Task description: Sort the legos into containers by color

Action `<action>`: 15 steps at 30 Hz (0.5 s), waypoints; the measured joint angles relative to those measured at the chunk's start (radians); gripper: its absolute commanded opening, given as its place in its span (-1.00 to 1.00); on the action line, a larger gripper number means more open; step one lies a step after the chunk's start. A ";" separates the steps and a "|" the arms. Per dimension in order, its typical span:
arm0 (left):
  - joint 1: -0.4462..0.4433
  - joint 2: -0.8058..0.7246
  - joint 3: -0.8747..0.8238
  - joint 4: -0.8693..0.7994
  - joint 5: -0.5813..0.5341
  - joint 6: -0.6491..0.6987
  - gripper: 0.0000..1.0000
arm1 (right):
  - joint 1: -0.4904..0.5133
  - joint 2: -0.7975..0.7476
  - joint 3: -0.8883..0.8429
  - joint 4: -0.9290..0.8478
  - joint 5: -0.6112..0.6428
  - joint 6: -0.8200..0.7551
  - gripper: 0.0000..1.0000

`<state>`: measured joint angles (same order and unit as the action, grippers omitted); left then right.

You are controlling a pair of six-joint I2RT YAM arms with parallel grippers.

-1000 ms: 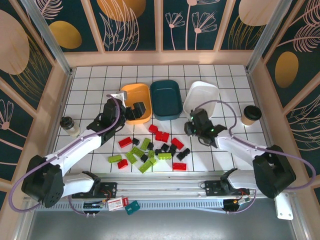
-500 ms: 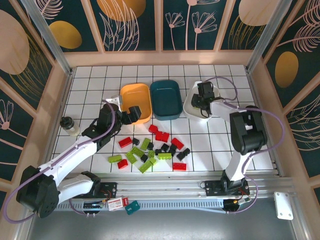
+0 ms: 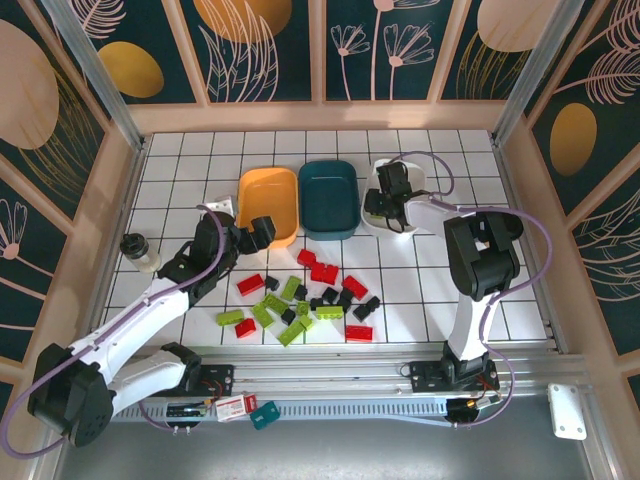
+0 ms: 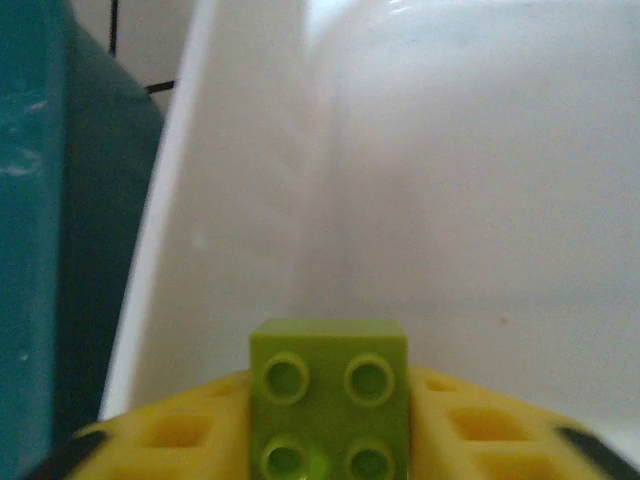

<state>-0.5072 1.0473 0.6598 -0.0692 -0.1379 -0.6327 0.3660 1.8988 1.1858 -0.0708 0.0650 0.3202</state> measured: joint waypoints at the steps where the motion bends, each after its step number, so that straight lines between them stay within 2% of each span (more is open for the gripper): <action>1: 0.000 -0.004 0.000 -0.008 -0.005 0.000 0.85 | -0.002 -0.005 -0.008 0.003 0.006 0.005 0.20; 5: 0.000 -0.024 -0.001 -0.045 -0.040 -0.016 0.85 | -0.002 -0.076 -0.074 0.010 0.020 0.010 0.23; 11: 0.000 -0.078 -0.059 -0.079 -0.160 -0.081 0.84 | 0.027 -0.346 -0.232 0.052 0.043 0.030 0.23; 15: 0.000 -0.030 -0.091 -0.107 -0.159 -0.090 0.73 | 0.089 -0.487 -0.302 0.085 0.054 0.034 0.23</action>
<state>-0.5068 1.0176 0.5690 -0.1764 -0.2974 -0.7231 0.4545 1.4120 0.8841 0.0143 0.1192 0.3546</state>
